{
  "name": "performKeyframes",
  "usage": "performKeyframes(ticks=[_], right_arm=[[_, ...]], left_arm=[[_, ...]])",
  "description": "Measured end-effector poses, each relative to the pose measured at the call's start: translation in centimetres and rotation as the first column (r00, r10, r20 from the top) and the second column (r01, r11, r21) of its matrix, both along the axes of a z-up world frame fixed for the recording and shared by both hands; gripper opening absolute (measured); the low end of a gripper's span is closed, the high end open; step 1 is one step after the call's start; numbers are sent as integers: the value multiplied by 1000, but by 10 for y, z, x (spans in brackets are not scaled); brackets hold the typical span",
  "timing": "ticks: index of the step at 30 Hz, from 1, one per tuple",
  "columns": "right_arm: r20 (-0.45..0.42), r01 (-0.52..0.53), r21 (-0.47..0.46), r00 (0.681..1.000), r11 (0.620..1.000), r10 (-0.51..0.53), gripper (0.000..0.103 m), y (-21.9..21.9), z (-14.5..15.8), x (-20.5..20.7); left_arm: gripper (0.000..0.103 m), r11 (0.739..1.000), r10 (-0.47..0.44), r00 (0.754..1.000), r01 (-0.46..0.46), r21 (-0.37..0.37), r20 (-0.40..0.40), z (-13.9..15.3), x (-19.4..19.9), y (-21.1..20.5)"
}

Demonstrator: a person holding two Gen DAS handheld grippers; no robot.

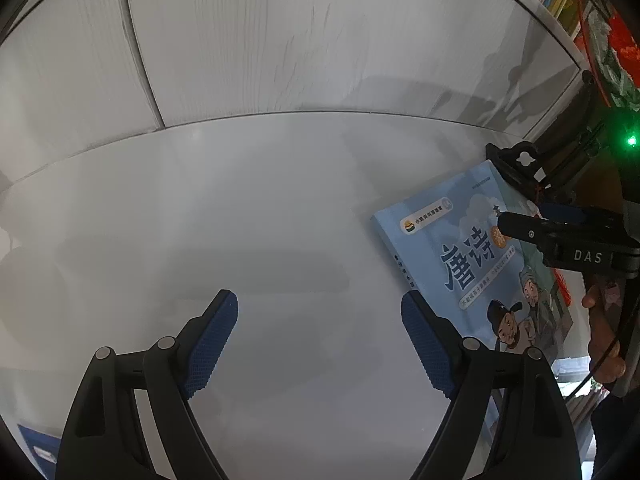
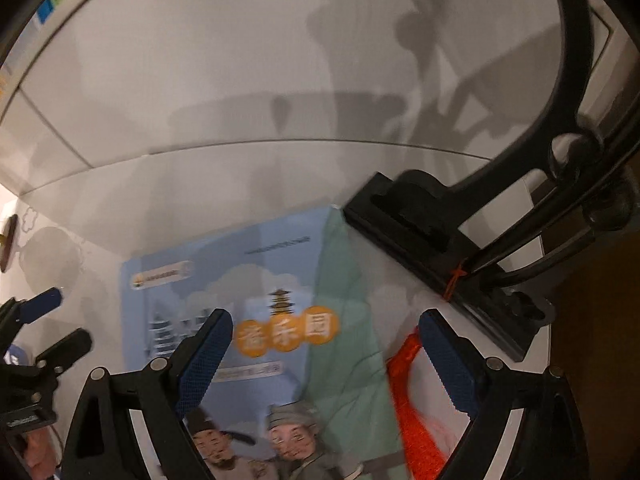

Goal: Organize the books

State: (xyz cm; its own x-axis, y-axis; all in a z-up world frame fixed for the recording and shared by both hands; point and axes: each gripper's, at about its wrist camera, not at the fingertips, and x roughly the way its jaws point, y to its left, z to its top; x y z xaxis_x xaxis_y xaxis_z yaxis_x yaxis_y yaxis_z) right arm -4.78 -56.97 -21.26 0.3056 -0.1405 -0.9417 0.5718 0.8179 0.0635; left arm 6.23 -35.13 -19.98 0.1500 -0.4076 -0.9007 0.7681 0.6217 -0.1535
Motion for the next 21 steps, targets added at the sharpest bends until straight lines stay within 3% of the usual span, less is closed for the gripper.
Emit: performKeyframes(ticks=[12, 21], right_arm=[[-18, -69, -35, 997, 997, 69, 94, 14, -6, 25], [-11, -125, 66, 992, 990, 126, 97, 29, -16, 37]], left_arm=[[83, 1000, 0, 1000, 0, 6, -24, -6, 0, 10], [83, 1000, 4, 999, -4, -5, -51, -8, 0, 16]])
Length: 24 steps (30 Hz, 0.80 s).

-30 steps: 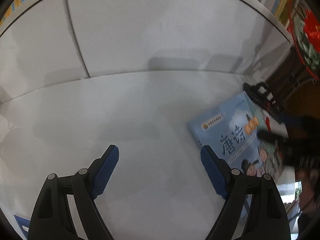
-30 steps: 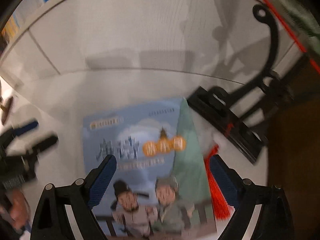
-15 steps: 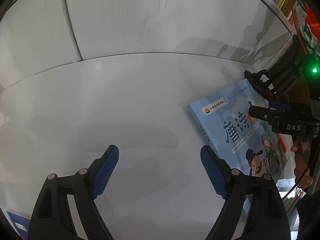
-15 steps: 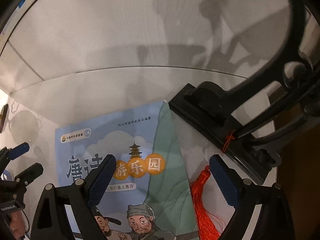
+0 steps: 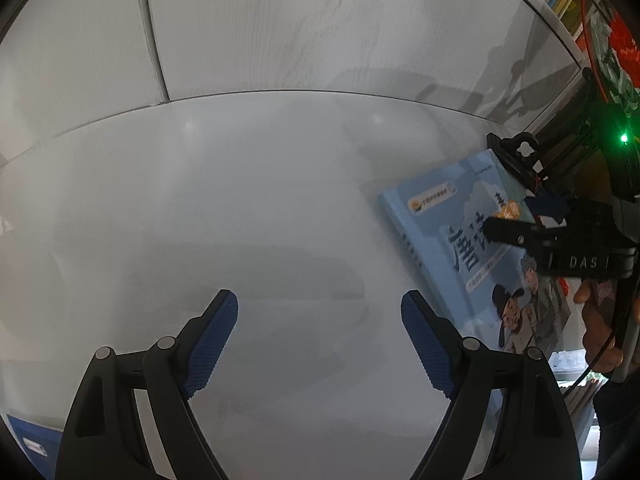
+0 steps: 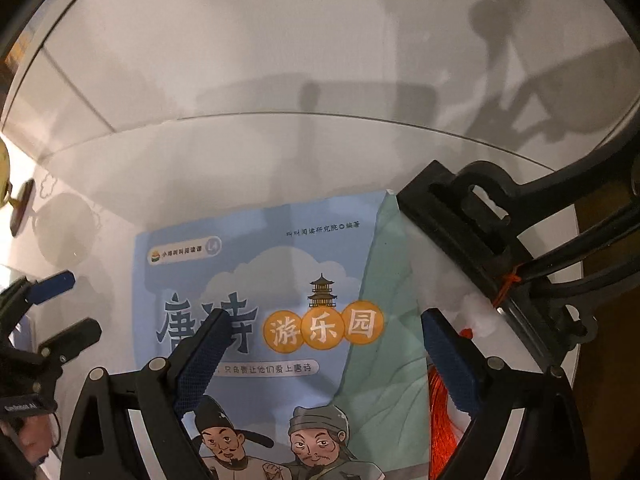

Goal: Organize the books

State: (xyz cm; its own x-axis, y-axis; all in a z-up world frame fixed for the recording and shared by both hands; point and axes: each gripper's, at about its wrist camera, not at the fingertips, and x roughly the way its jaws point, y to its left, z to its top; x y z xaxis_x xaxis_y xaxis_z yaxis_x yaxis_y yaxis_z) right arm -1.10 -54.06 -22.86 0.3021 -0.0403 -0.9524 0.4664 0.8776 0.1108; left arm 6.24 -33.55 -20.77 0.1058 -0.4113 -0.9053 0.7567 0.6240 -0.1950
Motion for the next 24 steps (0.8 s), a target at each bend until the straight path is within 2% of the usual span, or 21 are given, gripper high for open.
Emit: performKeyframes(ticks=[8, 12, 15, 20, 24], right_arm=[[-10, -18, 65, 1000, 998, 19, 102, 31, -2, 15], [-69, -70, 58, 995, 996, 74, 101, 54, -8, 13], [-107, -79, 57, 991, 995, 85, 102, 48, -11, 5], [-104, -77, 163, 990, 984, 94, 102, 39, -12, -8], [-131, -125, 123, 981, 985, 141, 103, 59, -15, -18]], left_arm=[[83, 1000, 27, 1000, -27, 2, -14, 1, 2, 24], [83, 999, 46, 998, -46, 7, -47, 2, -6, 45], [83, 999, 47, 996, -47, 11, -72, 2, -20, 55], [83, 999, 35, 995, -33, 15, -91, 2, -47, 61], [83, 999, -28, 998, 29, 26, -57, 1, -68, 48]])
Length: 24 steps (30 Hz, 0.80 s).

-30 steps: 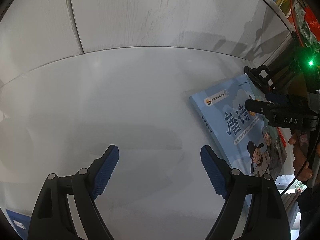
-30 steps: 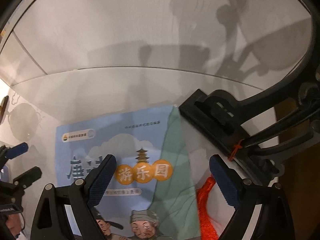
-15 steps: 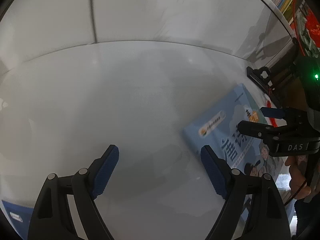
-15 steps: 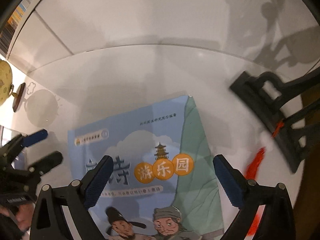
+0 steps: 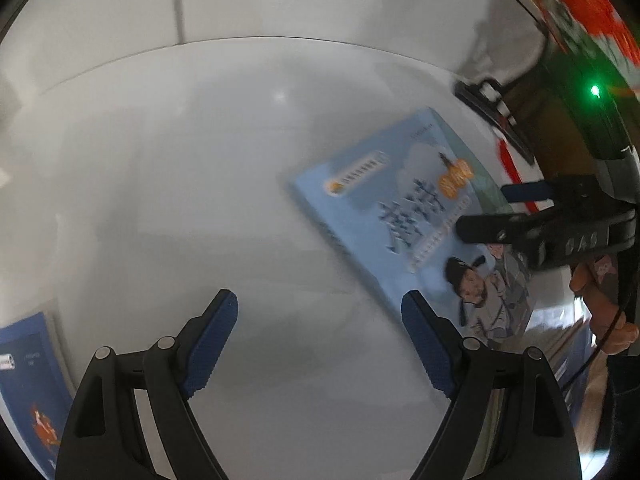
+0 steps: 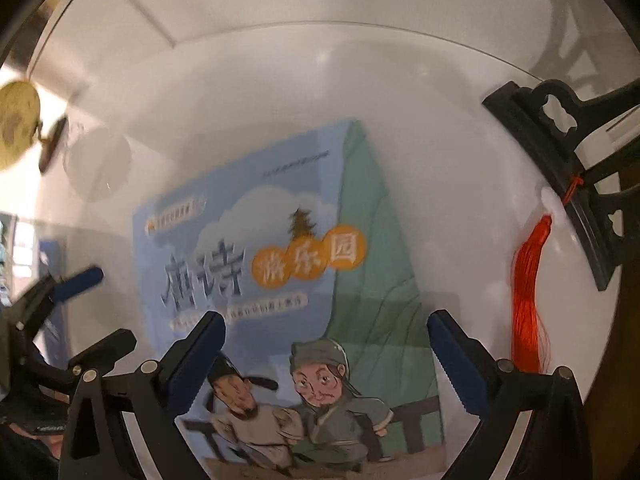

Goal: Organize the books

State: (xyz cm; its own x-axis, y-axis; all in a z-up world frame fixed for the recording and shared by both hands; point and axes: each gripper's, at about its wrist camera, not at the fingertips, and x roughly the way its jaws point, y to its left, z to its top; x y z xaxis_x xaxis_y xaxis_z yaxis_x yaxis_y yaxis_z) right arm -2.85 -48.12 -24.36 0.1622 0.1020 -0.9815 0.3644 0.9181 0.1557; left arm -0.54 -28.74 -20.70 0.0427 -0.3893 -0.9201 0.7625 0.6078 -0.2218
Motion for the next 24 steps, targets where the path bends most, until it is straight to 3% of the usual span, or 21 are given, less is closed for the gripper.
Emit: performKeyframes(ticks=[6, 10, 12, 14, 19, 24], right_arm=[[60, -7, 85, 998, 996, 2, 103, 33, -1, 3], [77, 58, 115, 995, 992, -67, 103, 47, -1, 12], [88, 99, 132, 990, 986, -111, 103, 48, -2, 4], [112, 124, 207, 982, 970, -150, 102, 59, 0, -5], [112, 196, 298, 965, 934, -238, 101, 90, -4, -22], [92, 246, 297, 954, 923, -284, 101, 113, 0, -48]], left_arm=[[83, 1000, -17, 999, 16, -19, -35, 0, 9, -3], [84, 999, -43, 999, 43, -17, -25, 1, 29, 11], [85, 997, -77, 997, 77, -24, -19, 3, 35, 19], [87, 994, -108, 994, 108, -1, 16, 1, 41, 25], [90, 983, -182, 982, 181, -22, -43, 3, 37, 48], [89, 990, -141, 989, 141, 1, -42, 0, 31, 71]])
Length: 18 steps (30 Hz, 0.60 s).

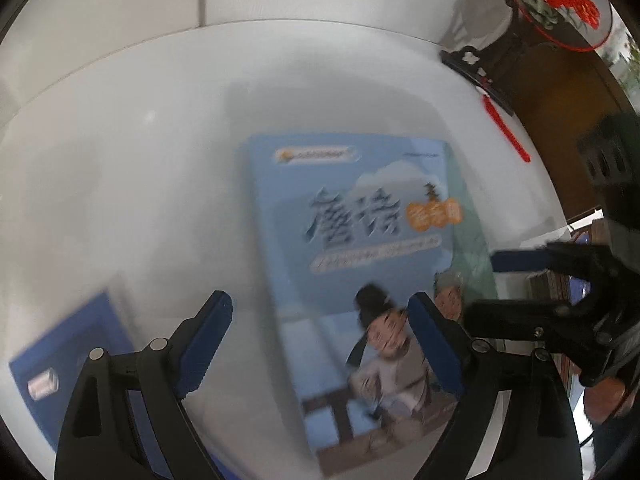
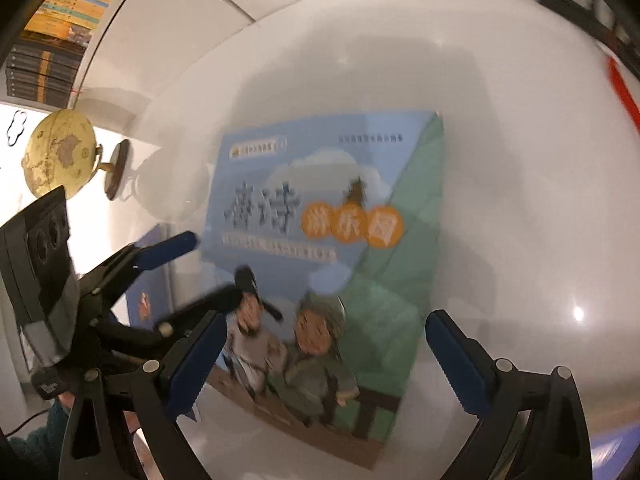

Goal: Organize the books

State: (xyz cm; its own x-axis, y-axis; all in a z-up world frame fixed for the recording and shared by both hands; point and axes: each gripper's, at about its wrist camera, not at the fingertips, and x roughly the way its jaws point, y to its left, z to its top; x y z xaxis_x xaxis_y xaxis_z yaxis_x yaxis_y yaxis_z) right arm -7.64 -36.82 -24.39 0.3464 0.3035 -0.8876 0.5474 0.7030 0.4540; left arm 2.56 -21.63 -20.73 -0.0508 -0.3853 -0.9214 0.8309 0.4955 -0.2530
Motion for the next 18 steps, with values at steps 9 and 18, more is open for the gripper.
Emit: performKeyframes(ticks=[9, 18], right_arm=[[-42, 40, -149, 998, 988, -47, 96, 37, 10, -28], [6, 122, -122, 993, 985, -122, 81, 28, 13, -52]], left_arm=[[89, 986, 166, 981, -165, 21, -98, -3, 14, 26], [87, 986, 163, 984, -162, 26, -67, 6, 5, 24]])
